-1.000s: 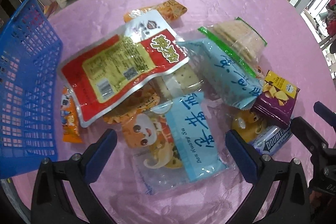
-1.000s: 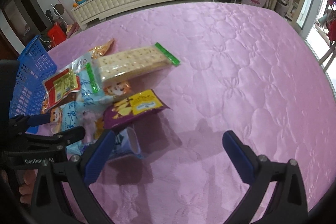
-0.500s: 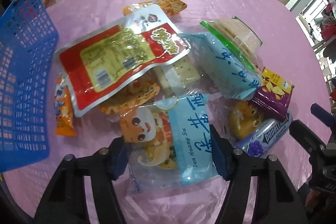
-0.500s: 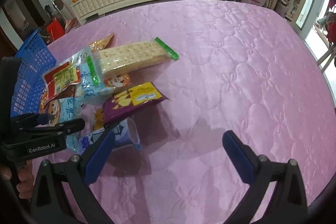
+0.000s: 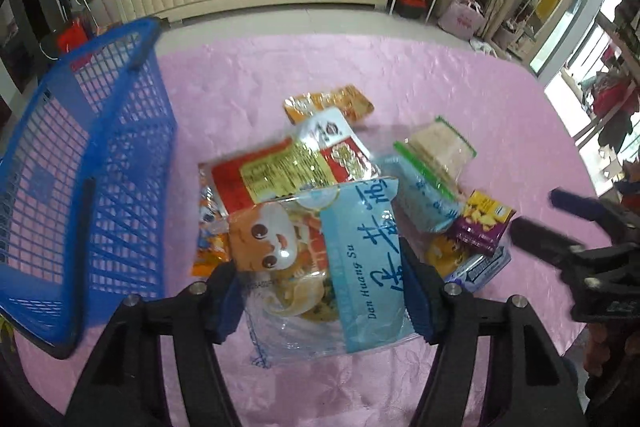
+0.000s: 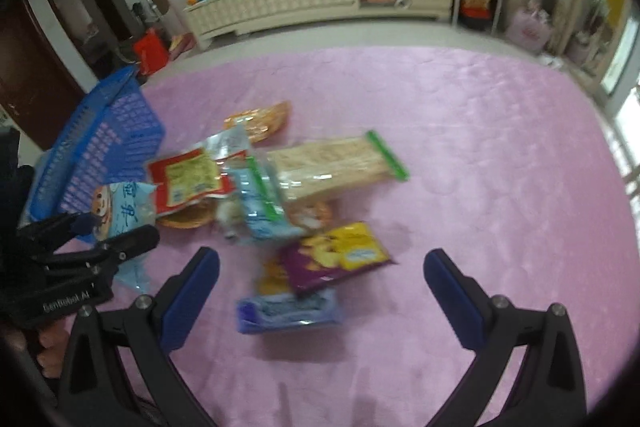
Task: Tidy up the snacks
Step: 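Close the left tool on the cartoon-face bag while the right tool grasps a blue bag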
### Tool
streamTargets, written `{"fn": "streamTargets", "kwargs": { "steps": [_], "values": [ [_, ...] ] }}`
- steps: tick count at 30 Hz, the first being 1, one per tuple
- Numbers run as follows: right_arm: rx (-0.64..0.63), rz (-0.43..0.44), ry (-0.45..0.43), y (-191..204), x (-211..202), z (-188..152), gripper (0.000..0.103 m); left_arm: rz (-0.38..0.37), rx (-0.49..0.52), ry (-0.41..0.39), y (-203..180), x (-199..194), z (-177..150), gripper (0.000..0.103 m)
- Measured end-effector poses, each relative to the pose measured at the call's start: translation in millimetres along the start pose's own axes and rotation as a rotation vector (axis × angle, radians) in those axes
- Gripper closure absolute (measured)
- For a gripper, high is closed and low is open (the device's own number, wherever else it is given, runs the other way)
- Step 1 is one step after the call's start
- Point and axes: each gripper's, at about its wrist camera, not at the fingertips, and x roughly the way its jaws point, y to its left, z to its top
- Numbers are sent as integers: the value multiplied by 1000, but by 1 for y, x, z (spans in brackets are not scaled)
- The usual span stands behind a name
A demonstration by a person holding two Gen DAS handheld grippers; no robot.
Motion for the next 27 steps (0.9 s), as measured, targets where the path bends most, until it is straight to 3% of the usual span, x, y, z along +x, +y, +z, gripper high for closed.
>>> {"fn": "streamTargets", "kwargs": {
  "steps": [8,19,21,22,27],
  "values": [
    [-37,26,159,14,53,24,0,4,5,-17,2,-1,8,39],
    [-60,79,235,18,102,39,1,11,13,24,0,16,17,39],
    [-50,67,241,16,107,38,15,11,12,30,0,16,17,39],
    [-51,47,232,16,106,37,29,13,10,30,2,12,17,39],
    [-103,37,185,31,89,24,33,23,-1,17,7,-5,8,39]
  ]
}}
